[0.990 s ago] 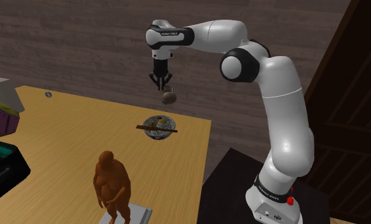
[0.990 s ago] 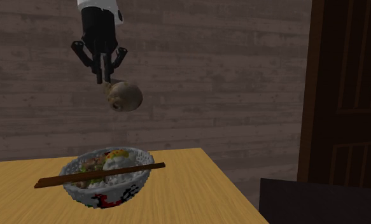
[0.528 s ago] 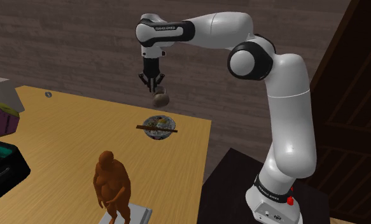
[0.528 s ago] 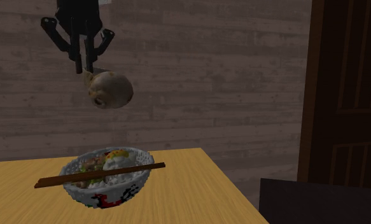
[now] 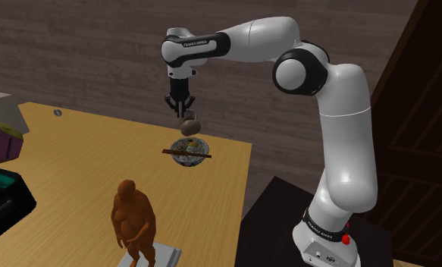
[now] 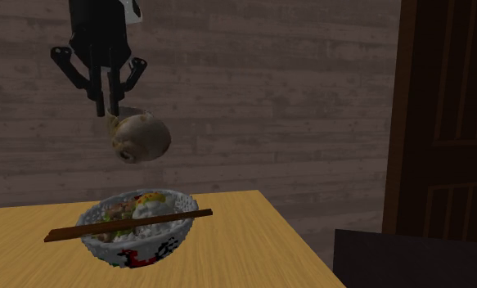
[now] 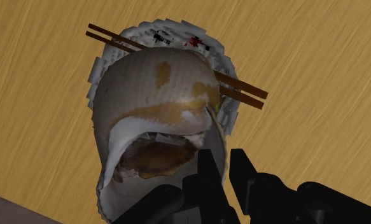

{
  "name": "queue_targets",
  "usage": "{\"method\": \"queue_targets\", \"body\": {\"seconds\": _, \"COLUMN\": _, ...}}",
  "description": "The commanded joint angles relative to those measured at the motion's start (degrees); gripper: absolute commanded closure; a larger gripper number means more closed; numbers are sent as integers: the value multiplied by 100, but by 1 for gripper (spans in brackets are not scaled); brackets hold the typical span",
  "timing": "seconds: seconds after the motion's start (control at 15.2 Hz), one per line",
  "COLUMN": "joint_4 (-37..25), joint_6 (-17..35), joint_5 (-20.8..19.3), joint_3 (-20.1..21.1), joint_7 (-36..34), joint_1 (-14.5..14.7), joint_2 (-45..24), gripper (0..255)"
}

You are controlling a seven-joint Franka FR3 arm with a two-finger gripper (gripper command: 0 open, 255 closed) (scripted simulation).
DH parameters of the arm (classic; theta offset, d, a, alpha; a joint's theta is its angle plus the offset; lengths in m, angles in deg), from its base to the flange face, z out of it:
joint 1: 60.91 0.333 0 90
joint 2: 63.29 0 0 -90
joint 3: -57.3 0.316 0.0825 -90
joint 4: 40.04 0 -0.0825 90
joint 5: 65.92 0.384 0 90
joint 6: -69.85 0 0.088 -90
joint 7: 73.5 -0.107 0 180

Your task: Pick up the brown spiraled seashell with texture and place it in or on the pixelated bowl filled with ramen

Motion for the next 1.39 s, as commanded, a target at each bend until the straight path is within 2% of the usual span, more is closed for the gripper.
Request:
{"method": "queue_targets", "body": {"seconds": 0.0, "joint_4": 107, "joint_6": 139, "joint_5": 6, "joint_3": 3, "joint_7": 7, "joint_1": 3, "joint_2": -25, "gripper": 255}}
{"method": "queue_targets", "body": {"seconds": 0.79, "joint_4": 786, "joint_6": 975, "joint_5": 44, "joint_3": 20, "joint_7": 64, "joint_1": 16, "joint_2": -185, "gripper": 255}}
{"method": "queue_targets", "body": {"seconds": 1.25, "joint_4": 786, "joint_6": 975, "joint_5": 44, "joint_3": 20, "joint_7": 64, "joint_1": 16, "joint_2": -185, "gripper": 255}}
{"method": "queue_targets", "body": {"seconds": 1.32, "joint_4": 785, "joint_6": 974, "joint_5": 44, "joint_3": 20, "joint_7": 64, "joint_1": 16, "joint_2": -185, "gripper": 0}}
